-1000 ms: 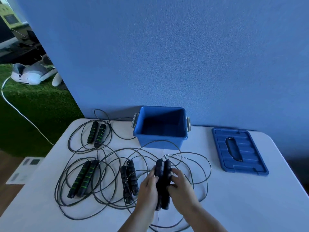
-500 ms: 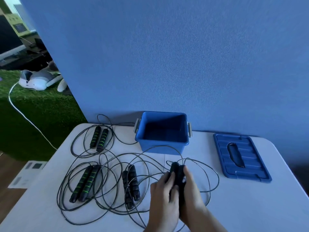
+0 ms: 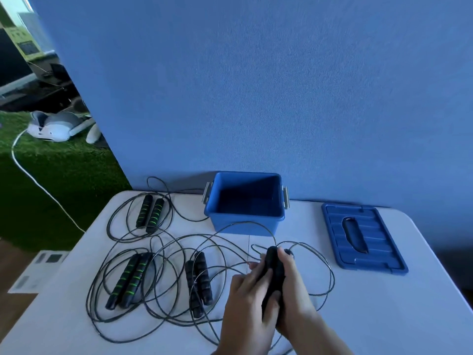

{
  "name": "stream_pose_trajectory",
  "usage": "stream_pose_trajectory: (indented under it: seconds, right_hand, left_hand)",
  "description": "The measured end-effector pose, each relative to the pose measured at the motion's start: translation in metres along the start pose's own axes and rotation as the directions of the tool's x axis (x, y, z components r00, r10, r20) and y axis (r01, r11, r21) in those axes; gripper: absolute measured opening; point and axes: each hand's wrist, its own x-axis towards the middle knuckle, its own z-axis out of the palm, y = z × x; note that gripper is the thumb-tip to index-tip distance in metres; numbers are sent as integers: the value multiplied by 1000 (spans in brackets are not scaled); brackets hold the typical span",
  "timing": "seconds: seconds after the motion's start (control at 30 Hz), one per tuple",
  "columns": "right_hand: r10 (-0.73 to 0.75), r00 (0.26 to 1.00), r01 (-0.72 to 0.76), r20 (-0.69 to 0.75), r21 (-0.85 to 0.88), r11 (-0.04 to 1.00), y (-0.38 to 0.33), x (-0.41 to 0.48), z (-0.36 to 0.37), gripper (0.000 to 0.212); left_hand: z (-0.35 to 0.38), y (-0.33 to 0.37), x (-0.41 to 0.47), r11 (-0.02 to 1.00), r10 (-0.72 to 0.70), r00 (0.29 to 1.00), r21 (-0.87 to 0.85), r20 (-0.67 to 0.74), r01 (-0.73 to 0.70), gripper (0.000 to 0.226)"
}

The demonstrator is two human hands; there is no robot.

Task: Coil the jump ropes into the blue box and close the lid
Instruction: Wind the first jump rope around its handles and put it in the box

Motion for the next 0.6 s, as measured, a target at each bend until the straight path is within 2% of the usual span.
stream_pose_trajectory:
  seconds: [0.07,0.13,0.23,0.3,0.4,0.47,0.53,0.6]
  right_hand:
    - [-17,1000,17,-4,-67,998,-5,-4,-1,42]
    - [-52,998,45,-21,-232,972,-14,-9,-3,33]
    - [-102,995,77,-8,-597,798,-34,-24,-10,31]
    - [-117,992,100,38,-810,577,-52,-36,-13,27]
    - [-183,976,131,115,-988,78,-81,-58,-7,26]
    - [-248,951,121,185,-960,-252,-99,-79,2,32]
    - [-288,919,104,268,-871,-480,-113,-103,13,37]
    - [-296,886,92,357,-761,-642,-124,-131,27,38]
  left_hand:
    - [-5,4,-2,1000,26,997,-8,69,-26,53]
    - [-12,6,-4,998,43,989,-56,138,-36,55]
    - [-25,6,-4,990,64,983,-133,171,-41,40]
    - [-35,8,2,983,53,990,-182,130,-29,29]
    - [-52,21,22,964,131,991,-229,-38,-136,23]
    - [-66,39,41,939,203,966,-247,-158,-238,23]
    - [-81,59,60,908,277,937,-259,-214,-328,27]
    - [-94,79,76,898,311,940,-280,-143,-340,39]
